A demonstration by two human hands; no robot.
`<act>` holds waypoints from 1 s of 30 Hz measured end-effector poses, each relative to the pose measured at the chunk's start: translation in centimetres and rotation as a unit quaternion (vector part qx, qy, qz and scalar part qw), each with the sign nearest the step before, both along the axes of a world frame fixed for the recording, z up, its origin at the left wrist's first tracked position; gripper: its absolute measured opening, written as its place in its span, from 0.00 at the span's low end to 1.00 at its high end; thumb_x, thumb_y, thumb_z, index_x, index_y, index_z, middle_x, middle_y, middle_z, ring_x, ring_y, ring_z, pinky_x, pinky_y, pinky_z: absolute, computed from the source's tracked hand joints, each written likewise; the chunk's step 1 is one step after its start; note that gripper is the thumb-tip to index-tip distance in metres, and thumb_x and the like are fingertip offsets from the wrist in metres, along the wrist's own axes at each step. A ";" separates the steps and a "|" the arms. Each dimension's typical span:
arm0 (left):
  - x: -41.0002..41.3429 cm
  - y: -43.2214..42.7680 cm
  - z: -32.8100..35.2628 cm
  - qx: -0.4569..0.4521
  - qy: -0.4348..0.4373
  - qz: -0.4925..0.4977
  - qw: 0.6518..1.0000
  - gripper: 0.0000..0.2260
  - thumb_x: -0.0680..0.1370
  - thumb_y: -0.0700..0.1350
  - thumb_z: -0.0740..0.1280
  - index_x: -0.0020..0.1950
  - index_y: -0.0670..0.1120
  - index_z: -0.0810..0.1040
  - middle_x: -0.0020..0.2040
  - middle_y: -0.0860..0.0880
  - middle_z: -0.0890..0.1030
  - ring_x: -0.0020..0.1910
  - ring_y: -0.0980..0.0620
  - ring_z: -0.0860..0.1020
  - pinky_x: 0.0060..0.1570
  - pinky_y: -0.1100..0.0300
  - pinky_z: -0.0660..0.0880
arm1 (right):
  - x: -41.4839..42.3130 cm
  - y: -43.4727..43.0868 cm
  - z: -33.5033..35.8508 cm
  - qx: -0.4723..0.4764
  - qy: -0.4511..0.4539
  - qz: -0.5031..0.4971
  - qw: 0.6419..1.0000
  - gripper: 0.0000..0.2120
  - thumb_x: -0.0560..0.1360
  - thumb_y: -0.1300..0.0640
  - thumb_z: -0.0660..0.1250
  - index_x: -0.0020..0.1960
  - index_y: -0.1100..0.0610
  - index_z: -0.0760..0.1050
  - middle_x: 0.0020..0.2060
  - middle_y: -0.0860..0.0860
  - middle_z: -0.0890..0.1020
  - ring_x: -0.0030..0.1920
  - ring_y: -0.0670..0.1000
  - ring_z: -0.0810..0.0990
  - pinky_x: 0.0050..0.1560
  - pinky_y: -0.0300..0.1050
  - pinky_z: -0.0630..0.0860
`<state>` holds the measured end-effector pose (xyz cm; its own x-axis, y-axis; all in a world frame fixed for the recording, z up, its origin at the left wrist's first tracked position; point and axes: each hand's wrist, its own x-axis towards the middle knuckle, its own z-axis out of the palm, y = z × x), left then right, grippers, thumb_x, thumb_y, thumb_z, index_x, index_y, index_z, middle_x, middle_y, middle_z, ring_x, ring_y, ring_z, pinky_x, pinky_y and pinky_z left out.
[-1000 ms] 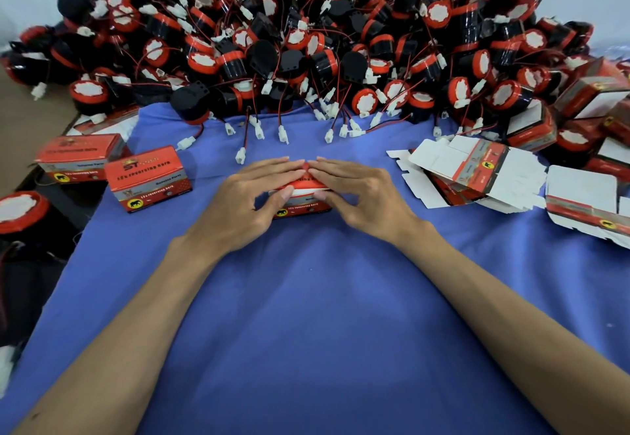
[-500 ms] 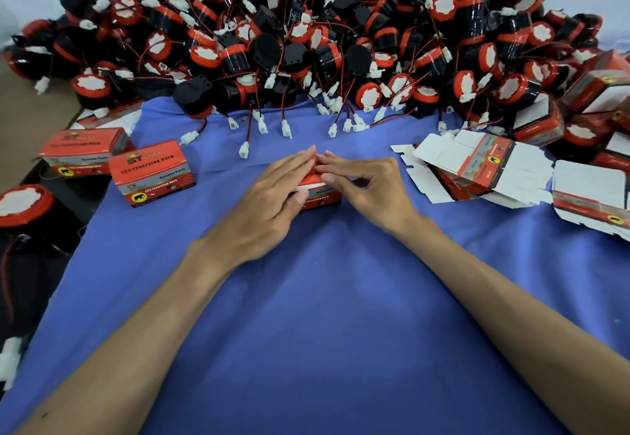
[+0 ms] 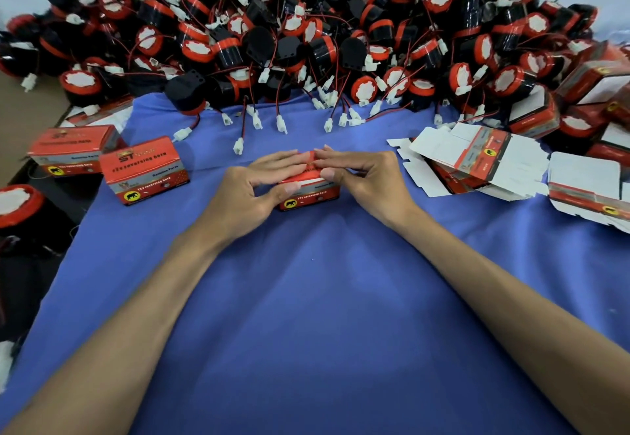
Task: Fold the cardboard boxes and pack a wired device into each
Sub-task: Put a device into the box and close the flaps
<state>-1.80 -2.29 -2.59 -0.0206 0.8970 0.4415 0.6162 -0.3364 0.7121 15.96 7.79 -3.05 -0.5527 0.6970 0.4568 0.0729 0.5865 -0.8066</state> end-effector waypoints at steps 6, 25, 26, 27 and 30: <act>0.3 0.3 -0.1 0.118 0.139 0.022 0.983 0.13 0.76 0.34 0.70 0.59 0.35 0.79 0.60 0.43 0.79 0.64 0.48 0.76 0.66 0.59 0.72 | 0.2 0.1 0.1 0.108 -0.024 -0.007 0.994 0.11 0.73 0.66 0.70 0.55 0.66 0.80 0.56 0.59 0.81 0.62 0.54 0.78 0.64 0.52 0.75; 3.3 0.6 -0.7 0.055 0.414 0.149 0.896 0.22 0.77 0.42 0.69 0.66 0.30 0.72 0.67 0.34 0.74 0.67 0.38 0.73 0.70 0.36 0.63 | 0.6 -0.4 0.3 0.308 -0.164 -0.013 0.937 0.15 0.72 0.66 0.67 0.59 0.65 0.79 0.59 0.58 0.79 0.63 0.57 0.77 0.53 0.57 0.80; 3.4 0.5 -0.7 0.054 0.407 0.154 0.899 0.23 0.76 0.42 0.70 0.66 0.30 0.72 0.66 0.34 0.74 0.66 0.38 0.74 0.69 0.38 0.65 | 0.6 -0.5 0.3 0.302 -0.159 -0.013 0.940 0.15 0.72 0.66 0.67 0.59 0.65 0.79 0.59 0.58 0.80 0.63 0.56 0.77 0.53 0.56 0.80; 3.3 0.5 -0.7 0.055 0.401 0.157 0.901 0.22 0.76 0.42 0.70 0.66 0.31 0.73 0.66 0.35 0.75 0.65 0.38 0.75 0.68 0.41 0.67 | 0.6 -0.6 0.3 0.299 -0.147 -0.022 0.943 0.14 0.72 0.65 0.67 0.58 0.65 0.80 0.58 0.57 0.80 0.62 0.56 0.78 0.53 0.56 0.80; 2.8 0.5 -0.2 0.062 0.415 0.184 0.889 0.20 0.76 0.47 0.68 0.64 0.36 0.77 0.62 0.40 0.79 0.60 0.40 0.78 0.59 0.45 0.72 | 0.0 -1.0 0.3 0.351 -0.097 -0.155 0.918 0.09 0.72 0.62 0.67 0.49 0.63 0.84 0.52 0.55 0.84 0.50 0.55 0.84 0.42 0.52 0.82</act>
<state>1.04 -1.84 -2.83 0.0763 0.8407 0.5361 0.9966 -0.0476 -0.0673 15.96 6.82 -2.77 -0.4966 0.4066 0.7668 0.4266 0.8837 -0.1923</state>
